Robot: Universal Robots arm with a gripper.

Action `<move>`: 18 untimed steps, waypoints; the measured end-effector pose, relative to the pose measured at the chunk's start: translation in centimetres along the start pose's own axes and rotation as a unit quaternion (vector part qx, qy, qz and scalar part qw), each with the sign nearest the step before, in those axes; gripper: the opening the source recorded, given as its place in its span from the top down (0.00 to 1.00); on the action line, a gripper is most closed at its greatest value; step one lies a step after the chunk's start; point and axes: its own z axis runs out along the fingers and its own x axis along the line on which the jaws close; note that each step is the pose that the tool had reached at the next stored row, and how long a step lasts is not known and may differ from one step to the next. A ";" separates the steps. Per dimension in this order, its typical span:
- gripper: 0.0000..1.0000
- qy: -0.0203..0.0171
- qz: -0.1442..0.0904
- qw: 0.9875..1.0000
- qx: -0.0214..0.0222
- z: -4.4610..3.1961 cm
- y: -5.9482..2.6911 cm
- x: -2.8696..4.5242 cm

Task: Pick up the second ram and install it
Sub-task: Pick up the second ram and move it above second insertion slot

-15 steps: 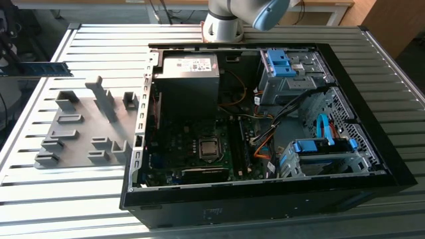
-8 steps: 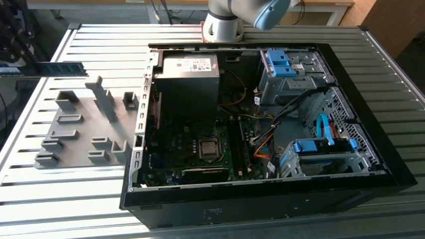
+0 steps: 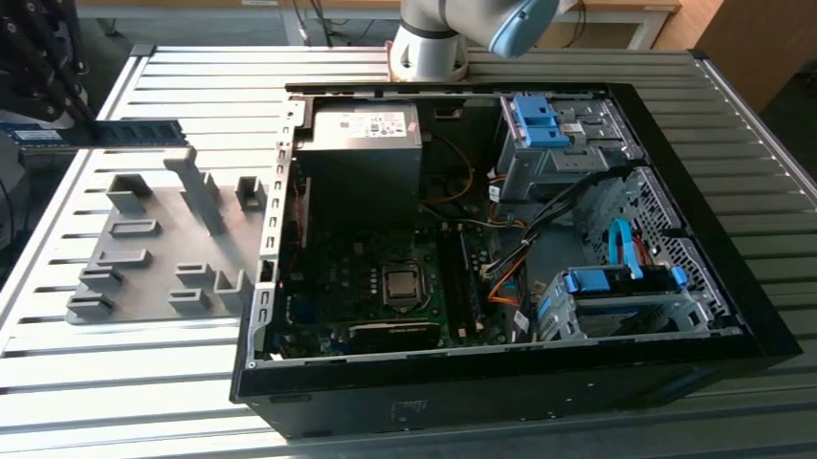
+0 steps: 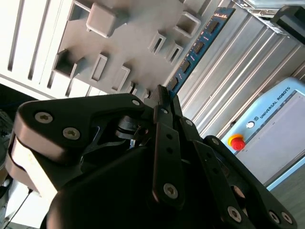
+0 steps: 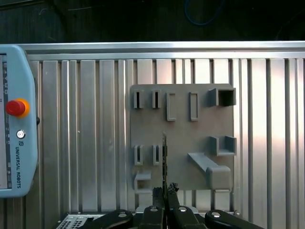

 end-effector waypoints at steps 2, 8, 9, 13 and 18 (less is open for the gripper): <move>0.86 0.000 -0.001 1.000 0.000 0.05 -0.55 -0.03; 0.86 0.000 -0.004 1.000 0.000 0.16 -3.08 -0.10; 0.86 0.000 -0.004 1.000 0.000 0.16 -3.52 -0.11; 0.86 0.000 -0.005 1.000 0.000 0.22 -5.36 -0.16; 0.86 0.000 -0.005 1.000 0.000 0.28 -6.78 -0.20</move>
